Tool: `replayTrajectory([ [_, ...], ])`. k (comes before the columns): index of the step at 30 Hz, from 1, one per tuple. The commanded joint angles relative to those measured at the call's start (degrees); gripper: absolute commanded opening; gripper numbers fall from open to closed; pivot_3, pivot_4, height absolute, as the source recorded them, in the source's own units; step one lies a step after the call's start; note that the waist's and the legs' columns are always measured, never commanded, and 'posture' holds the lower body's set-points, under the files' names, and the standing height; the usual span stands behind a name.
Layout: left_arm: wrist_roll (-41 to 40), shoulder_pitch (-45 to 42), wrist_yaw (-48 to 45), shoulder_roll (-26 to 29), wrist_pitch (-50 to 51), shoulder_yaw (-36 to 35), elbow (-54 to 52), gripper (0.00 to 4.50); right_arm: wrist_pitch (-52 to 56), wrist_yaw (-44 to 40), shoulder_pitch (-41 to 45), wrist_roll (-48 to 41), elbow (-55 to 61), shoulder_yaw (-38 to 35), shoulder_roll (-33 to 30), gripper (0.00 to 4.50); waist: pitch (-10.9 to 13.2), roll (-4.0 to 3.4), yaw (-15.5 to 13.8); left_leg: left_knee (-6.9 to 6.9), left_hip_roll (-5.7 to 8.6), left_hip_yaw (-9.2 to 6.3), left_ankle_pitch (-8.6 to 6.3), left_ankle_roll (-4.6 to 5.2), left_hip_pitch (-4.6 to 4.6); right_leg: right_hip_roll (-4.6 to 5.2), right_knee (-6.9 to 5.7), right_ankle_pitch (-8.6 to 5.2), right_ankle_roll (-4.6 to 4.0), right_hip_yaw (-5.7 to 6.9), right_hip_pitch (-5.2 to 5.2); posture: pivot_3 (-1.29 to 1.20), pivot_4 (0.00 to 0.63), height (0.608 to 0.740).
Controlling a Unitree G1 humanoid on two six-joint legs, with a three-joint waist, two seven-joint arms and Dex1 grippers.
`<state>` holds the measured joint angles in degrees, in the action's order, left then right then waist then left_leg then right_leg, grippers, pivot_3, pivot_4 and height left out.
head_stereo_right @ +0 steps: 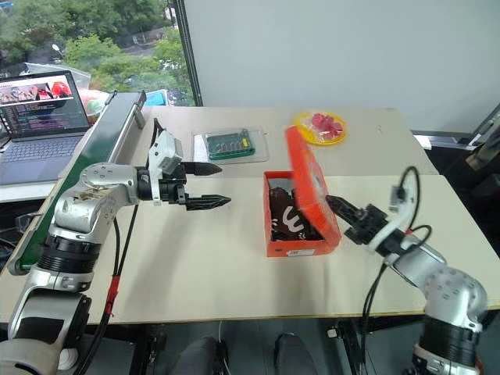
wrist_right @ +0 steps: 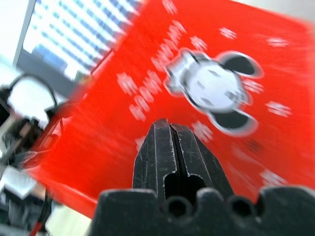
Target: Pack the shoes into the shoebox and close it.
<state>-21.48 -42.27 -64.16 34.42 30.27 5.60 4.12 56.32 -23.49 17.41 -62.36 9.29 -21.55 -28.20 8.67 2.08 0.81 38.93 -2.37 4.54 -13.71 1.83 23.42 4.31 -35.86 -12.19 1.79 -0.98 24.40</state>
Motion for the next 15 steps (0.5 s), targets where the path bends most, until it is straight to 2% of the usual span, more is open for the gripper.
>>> replayTrajectory([
  [1, -0.3, -0.2, 0.5, 0.3, -1.0, -1.3, -1.9, 4.50, -2.9, -0.4, 4.9, 6.9, -0.6, 6.3, -0.5, 0.01, 0.0, 0.00, 0.0, 0.01, 0.00, 0.01, 0.00, 0.00, 0.00, 0.00, 0.00, 0.00, 0.00, 0.00, 0.00, 0.00, 0.150, 0.740],
  [5, -0.3, 0.4, 1.3, -0.2, -1.1, -1.2, -2.4, 4.50, -6.2, -1.7, 13.4, 15.2, -9.4, 13.7, 2.2, 0.01, 0.0, 0.00, 0.0, 0.02, 0.00, 0.02, 0.00, 0.00, 0.01, -0.01, -0.02, 0.00, 0.00, 0.02, 0.01, 0.00, 0.150, 0.740],
  [8, -0.6, 1.1, 2.1, -0.4, -0.6, -1.5, -3.4, 4.50, -10.9, -5.7, 19.1, 23.7, -18.1, 20.9, 3.3, 0.01, 0.0, 0.00, 0.1, 0.03, -0.01, 0.08, 0.00, 0.00, 0.03, -0.03, -0.02, 0.00, -0.01, 0.01, 0.06, 0.00, 0.150, 0.740],
  [15, -1.1, 4.3, 4.2, 0.8, 0.6, -2.8, -7.2, 4.50, -19.0, -13.0, 23.5, 36.1, -33.9, 29.0, 5.1, 0.01, 0.0, 0.02, 0.0, 0.13, 0.00, 0.24, 0.00, 0.00, 0.33, 0.02, -0.01, 0.02, 0.01, 0.13, 0.20, 0.00, 0.150, 0.740],
])
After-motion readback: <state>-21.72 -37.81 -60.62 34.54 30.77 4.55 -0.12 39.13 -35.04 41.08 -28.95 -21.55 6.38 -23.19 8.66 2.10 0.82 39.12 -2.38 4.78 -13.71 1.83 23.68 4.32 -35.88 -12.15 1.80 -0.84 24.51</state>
